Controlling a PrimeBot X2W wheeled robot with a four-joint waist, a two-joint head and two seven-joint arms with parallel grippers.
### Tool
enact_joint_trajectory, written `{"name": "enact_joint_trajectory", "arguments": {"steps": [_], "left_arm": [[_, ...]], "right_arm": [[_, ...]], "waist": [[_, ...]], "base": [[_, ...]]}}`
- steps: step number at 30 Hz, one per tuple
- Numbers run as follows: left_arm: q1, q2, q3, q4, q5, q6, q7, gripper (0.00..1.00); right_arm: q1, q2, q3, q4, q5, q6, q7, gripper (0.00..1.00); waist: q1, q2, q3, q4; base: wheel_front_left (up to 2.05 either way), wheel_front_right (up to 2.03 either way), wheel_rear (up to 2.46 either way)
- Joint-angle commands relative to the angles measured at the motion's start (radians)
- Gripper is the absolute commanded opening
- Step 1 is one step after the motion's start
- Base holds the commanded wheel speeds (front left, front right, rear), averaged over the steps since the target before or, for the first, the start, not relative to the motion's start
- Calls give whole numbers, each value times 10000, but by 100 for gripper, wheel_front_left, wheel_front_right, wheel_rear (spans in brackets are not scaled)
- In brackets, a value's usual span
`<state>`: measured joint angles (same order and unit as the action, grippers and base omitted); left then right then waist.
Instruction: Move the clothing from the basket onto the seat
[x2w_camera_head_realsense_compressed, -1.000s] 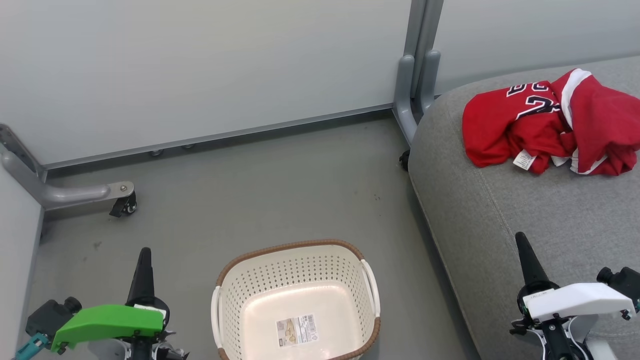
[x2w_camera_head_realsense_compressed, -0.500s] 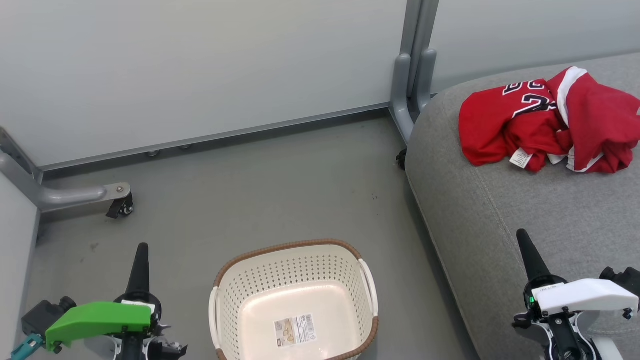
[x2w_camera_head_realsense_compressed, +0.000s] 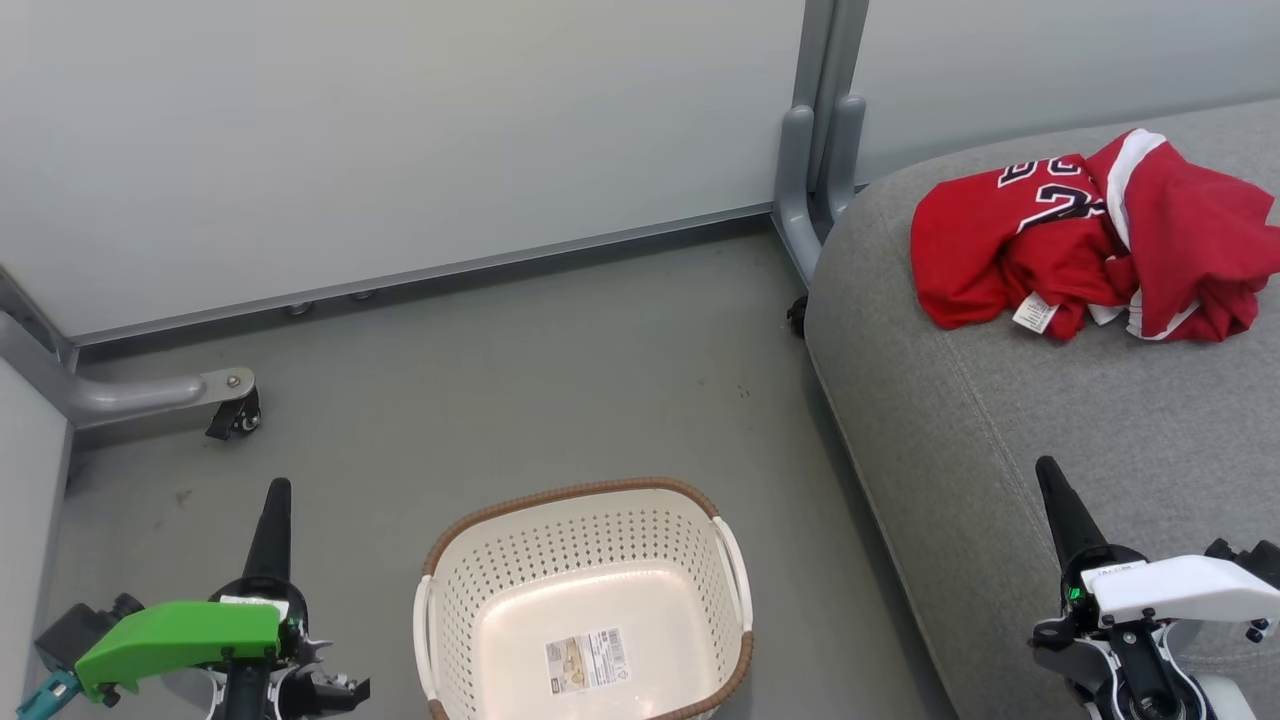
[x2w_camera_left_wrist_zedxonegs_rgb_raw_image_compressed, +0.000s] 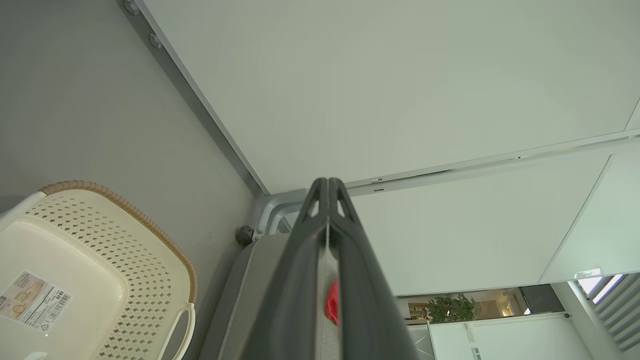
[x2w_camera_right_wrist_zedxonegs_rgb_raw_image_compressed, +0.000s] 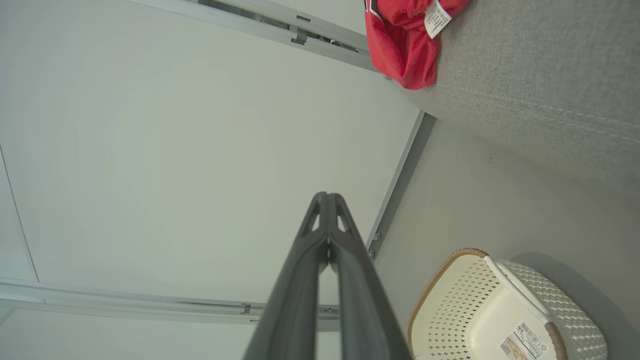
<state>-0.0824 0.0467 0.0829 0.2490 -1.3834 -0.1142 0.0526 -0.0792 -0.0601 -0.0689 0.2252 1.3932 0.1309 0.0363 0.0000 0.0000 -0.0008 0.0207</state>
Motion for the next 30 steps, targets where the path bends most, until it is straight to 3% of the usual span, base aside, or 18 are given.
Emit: {"name": "enact_joint_trajectory", "arguments": {"steps": [1, 30], "left_arm": [[-225, 52, 57, -66, -239, -60, 75, 0], [-330, 61, 330, -48, -2254, -185, 609, 0]], "right_arm": [[-178, -69, -50, -3, 230, -1, 77, 0], [-327, -45, -301, 196, 2277, -2, 647, 0]], "waist": [[0, 0, 2, -9], [0, 0, 37, -194]], "base": [[0, 0, 0], [0, 0, 0]]}}
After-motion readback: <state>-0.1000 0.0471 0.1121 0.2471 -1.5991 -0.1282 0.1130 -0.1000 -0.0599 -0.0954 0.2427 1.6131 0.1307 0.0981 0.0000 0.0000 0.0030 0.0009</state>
